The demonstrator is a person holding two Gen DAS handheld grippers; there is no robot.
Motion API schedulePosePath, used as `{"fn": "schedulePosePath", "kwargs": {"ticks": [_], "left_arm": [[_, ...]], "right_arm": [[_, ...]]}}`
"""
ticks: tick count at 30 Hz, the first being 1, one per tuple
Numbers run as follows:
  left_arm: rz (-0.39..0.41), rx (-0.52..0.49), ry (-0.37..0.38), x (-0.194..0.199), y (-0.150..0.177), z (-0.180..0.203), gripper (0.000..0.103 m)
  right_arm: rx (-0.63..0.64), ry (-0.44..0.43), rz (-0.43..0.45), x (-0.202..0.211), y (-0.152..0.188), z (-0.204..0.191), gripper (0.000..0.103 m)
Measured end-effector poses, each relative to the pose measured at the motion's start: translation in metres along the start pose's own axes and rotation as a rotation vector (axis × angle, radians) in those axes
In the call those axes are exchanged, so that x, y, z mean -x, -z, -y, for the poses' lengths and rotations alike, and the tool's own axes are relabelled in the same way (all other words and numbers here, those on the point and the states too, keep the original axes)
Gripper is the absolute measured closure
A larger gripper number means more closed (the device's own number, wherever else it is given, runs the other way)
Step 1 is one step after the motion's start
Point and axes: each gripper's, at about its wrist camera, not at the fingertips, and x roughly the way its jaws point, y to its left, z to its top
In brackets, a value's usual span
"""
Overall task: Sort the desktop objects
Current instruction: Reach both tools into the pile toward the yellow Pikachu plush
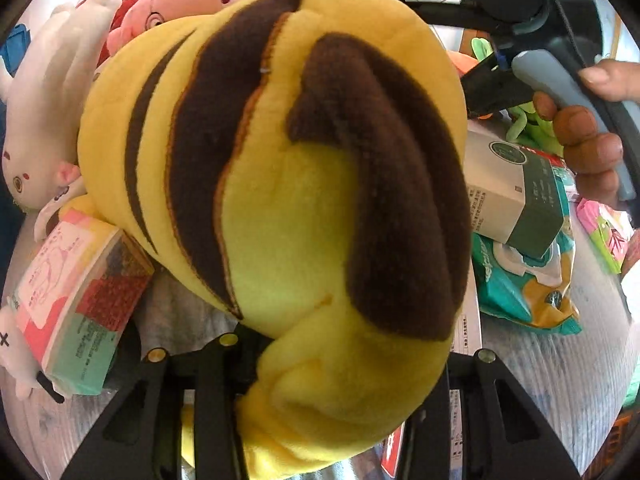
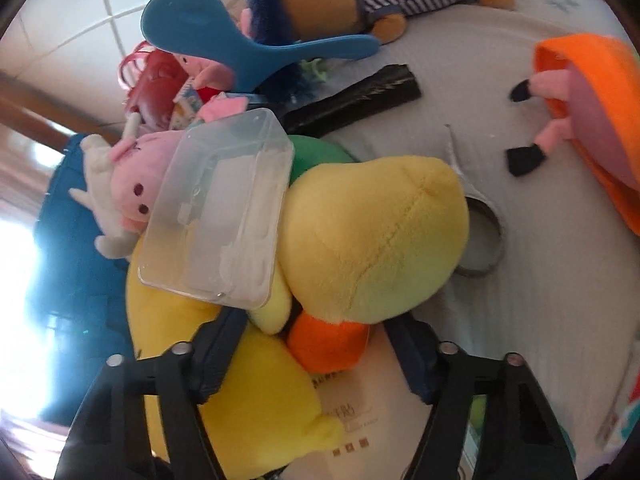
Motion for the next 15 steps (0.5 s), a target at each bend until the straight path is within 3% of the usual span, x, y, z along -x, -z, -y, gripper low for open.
{"fn": "schedulePosePath", "kwargs": {"ticks": [3,8,15], "left_arm": [[-0.004,-0.003,0.001,-0.001,0.0,0.003,0.062],[-0.005,0.02,-0.002,-0.001,-0.001,0.004,0.078],[0.013,0.041,-0.031,0.012,0.001,0.009,0.084]], "right_arm": [[-0.026,-0.049,-0.023,-0.014,0.0,0.01,0.069],[0.012,-0.03,0.052,0.001,0.012,-0.008,0.076],[0.052,-0.007,0.132,0.03,0.03,-0.026,0.081]]}}
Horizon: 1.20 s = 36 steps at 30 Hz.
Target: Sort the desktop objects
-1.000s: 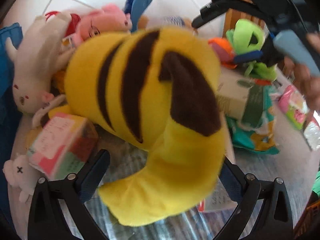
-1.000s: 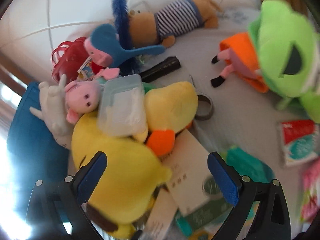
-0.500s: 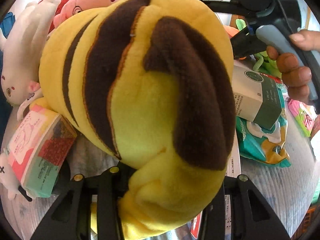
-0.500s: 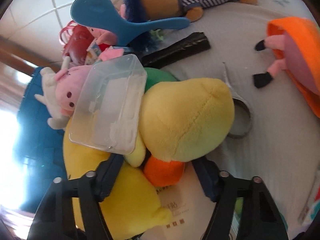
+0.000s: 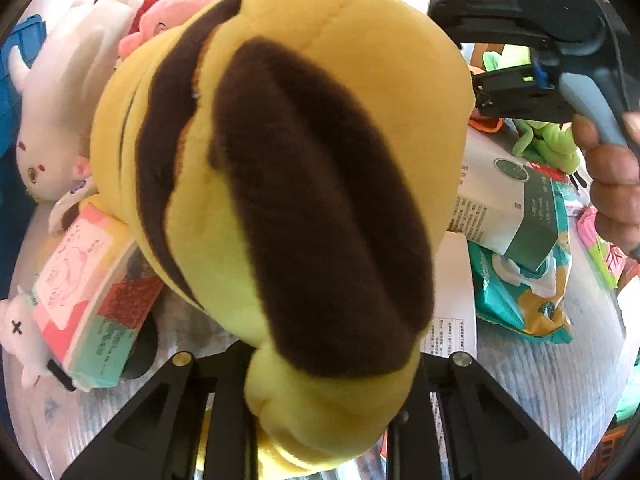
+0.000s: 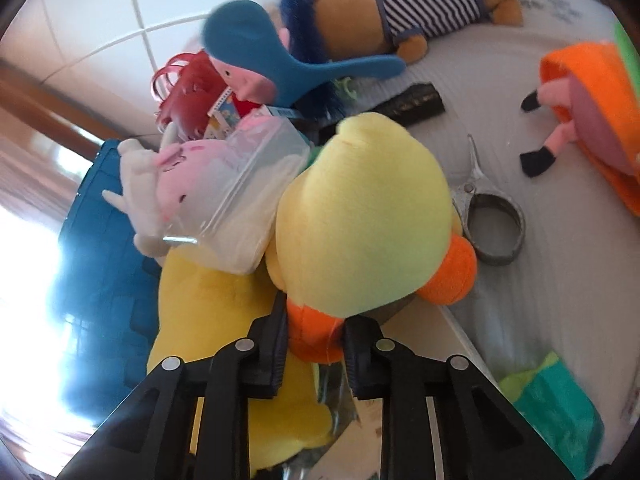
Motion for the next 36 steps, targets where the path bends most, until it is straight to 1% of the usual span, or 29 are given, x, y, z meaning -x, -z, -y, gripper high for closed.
{"fn": "schedulePosePath", "kwargs": {"ticks": [7,14,15,16,19,20,21,22,24,25,27,28,29,30,31,32,33,34,35,36], "left_arm": [[0.014,-0.012,-0.034,0.019,0.003,0.005,0.086],[0.037,-0.015,-0.055,0.039,0.001,0.012,0.086],[0.04,-0.014,-0.054,0.034,-0.002,0.011,0.086],[0.041,-0.014,-0.053,0.027,-0.004,0.01,0.086],[0.04,-0.012,-0.056,0.026,-0.004,0.012,0.086],[0.04,-0.011,-0.057,0.026,-0.004,0.013,0.086],[0.04,-0.01,-0.057,0.025,-0.005,0.011,0.086],[0.039,-0.008,-0.055,0.023,-0.006,0.007,0.086],[0.04,-0.003,-0.051,0.024,-0.006,0.004,0.086],[0.04,0.002,-0.049,0.024,-0.007,0.004,0.086],[0.041,0.003,-0.046,0.027,-0.007,0.003,0.086],[0.04,0.004,-0.044,0.032,-0.004,-0.003,0.086],[0.039,0.004,-0.043,0.035,-0.002,-0.006,0.086],[0.036,0.004,-0.041,0.034,-0.003,-0.005,0.086],[0.034,0.003,-0.04,0.033,-0.003,-0.005,0.086],[0.031,0.0,-0.04,0.033,-0.002,-0.005,0.086],[0.029,-0.001,-0.04,0.034,-0.002,-0.006,0.086],[0.028,0.0,-0.038,0.035,-0.002,-0.007,0.086],[0.028,0.001,-0.037,0.036,-0.002,-0.008,0.086],[0.029,0.0,-0.034,0.036,-0.001,-0.009,0.086]], "right_arm": [[0.026,0.038,0.045,0.018,0.009,-0.008,0.083],[0.027,0.011,0.078,0.038,0.012,-0.018,0.083],[0.023,0.005,0.084,0.042,0.011,-0.019,0.083],[0.022,0.013,0.096,0.046,0.009,-0.019,0.083],[0.016,0.083,0.133,0.054,0.004,-0.015,0.083],[0.012,0.109,0.14,0.056,0.003,-0.012,0.081],[0.013,0.141,0.134,0.055,0.001,-0.01,0.079],[0.012,0.164,0.105,0.05,0.0,-0.007,0.078],[-0.001,0.176,0.042,0.042,0.0,-0.002,0.074],[0.003,0.175,0.035,0.042,0.001,-0.003,0.071],[0.006,0.17,0.031,0.045,0.004,-0.005,0.069],[0.002,0.165,0.047,0.048,0.004,-0.007,0.06],[-0.003,0.16,0.063,0.051,0.005,-0.009,0.041],[-0.006,0.163,0.078,0.053,0.004,-0.01,0.027],[-0.018,0.173,0.081,0.051,0.002,-0.006,0.0],[-0.04,0.182,0.073,0.046,-0.001,0.0,0.001],[-0.077,0.155,0.046,0.042,-0.002,0.007,0.001],[-0.128,0.093,-0.001,0.039,-0.002,0.015,0.005],[-0.18,0.037,-0.026,0.041,0.001,0.021,0.018],[-0.209,-0.001,-0.015,0.049,0.005,0.021,0.023]]}}
